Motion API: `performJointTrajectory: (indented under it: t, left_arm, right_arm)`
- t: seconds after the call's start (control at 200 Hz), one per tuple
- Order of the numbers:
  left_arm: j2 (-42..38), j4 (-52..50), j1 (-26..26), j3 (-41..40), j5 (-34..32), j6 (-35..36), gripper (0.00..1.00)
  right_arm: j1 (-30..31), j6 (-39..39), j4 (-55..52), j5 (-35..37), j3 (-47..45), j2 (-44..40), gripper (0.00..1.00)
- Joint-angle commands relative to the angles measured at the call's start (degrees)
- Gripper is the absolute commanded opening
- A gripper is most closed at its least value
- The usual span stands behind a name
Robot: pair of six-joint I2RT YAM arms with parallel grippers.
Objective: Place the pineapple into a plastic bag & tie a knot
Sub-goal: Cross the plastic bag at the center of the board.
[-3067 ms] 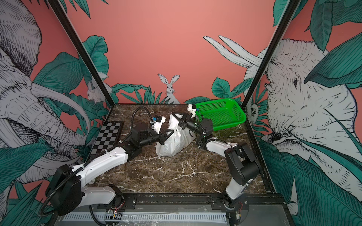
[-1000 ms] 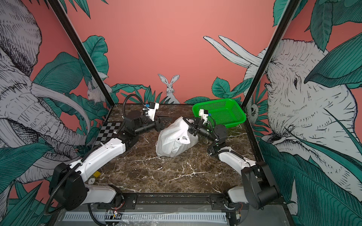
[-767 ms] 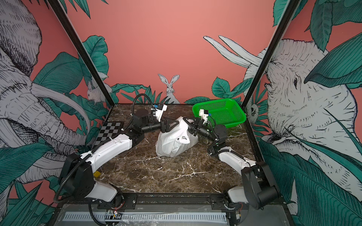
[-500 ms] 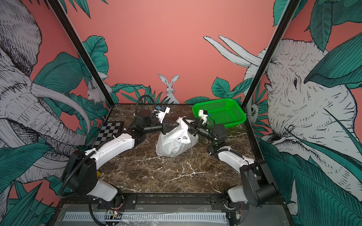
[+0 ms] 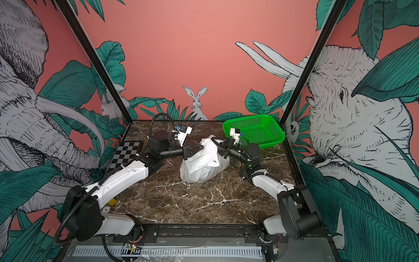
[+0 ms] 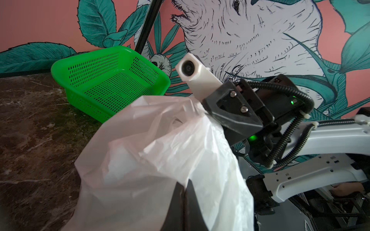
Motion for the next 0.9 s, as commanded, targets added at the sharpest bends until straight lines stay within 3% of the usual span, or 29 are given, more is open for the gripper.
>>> performJointTrajectory:
  t: [0.0, 0.39, 0.755, 0.895]
  left_arm:
    - [-3.61, -2.42, -0.23, -2.40, 0.84, 0.93, 0.00]
    - [0.21, -6.26, -2.52, -2.97, 1.71, 4.18, 0.00]
    - [4.25, -4.88, -3.70, 0.17, 0.32, 4.38, 0.00]
    - [5.31, -4.66, -4.26, 1.67, 0.05, 4.51, 0.00]
  right_arm:
    - [-0.10, 0.75, 3.30, 0.65, 2.64, 0.50, 0.36]
    - [0.37, 1.27, 3.00, -2.29, 5.70, 2.15, 0.34]
    - [2.80, -4.04, -7.16, -8.91, 8.38, 2.26, 0.31]
    - [3.02, -6.19, -10.39, -9.31, 8.37, 2.40, 0.15]
